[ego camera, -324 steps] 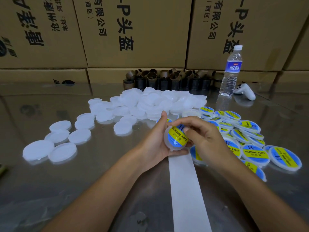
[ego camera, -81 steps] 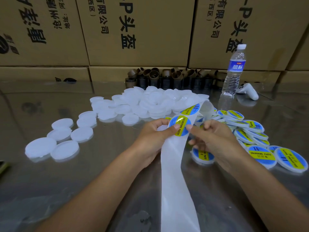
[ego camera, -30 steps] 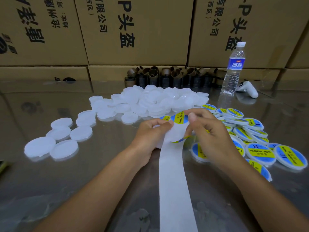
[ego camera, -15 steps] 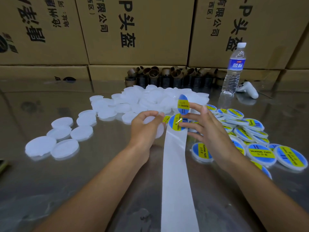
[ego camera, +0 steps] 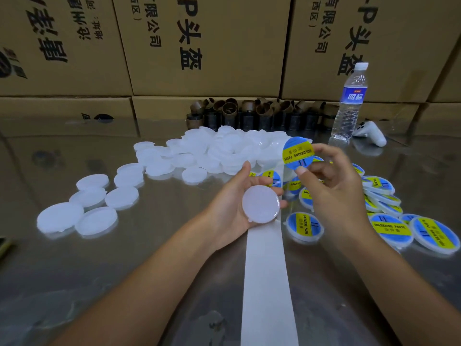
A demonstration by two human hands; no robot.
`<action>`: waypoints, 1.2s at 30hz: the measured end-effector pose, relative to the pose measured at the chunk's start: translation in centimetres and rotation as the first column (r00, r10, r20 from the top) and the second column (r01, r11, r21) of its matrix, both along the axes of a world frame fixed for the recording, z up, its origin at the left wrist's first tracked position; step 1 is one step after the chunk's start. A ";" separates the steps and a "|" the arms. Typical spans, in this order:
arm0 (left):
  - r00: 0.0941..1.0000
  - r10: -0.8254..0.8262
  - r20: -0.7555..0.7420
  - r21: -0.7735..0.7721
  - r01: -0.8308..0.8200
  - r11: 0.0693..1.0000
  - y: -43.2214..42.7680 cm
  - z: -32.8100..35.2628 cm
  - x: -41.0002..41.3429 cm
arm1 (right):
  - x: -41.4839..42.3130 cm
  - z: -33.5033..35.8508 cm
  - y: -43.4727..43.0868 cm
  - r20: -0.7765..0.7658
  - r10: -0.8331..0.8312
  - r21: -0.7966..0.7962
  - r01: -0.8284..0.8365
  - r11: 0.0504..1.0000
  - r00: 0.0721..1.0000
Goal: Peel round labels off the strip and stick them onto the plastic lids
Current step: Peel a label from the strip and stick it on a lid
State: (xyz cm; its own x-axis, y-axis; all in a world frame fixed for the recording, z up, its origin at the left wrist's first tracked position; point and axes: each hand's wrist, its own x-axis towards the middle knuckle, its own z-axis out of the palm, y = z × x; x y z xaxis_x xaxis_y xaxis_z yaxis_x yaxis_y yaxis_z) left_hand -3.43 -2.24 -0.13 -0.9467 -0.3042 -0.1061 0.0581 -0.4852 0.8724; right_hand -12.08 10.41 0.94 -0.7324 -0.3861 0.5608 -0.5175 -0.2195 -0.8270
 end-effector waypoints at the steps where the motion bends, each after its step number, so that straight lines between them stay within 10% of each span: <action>1: 1.000 0.010 0.004 -0.007 -0.009 1.000 0.0 0.0 0.0 | 0.0 0.1 0.1 0.018 0.027 -0.021 -0.027 0.999 0.999; 16: 0.996 -0.031 0.080 -0.178 0.044 0.983 0.1 -0.3 0.1 | 0.7 0.0 -0.3 0.106 0.387 0.155 -0.400 0.903 0.916; 36: 0.991 -0.091 0.097 -0.205 0.109 0.973 0.1 -0.6 -0.3 | 1.2 -0.7 0.1 -0.212 0.277 0.485 -0.145 0.863 0.937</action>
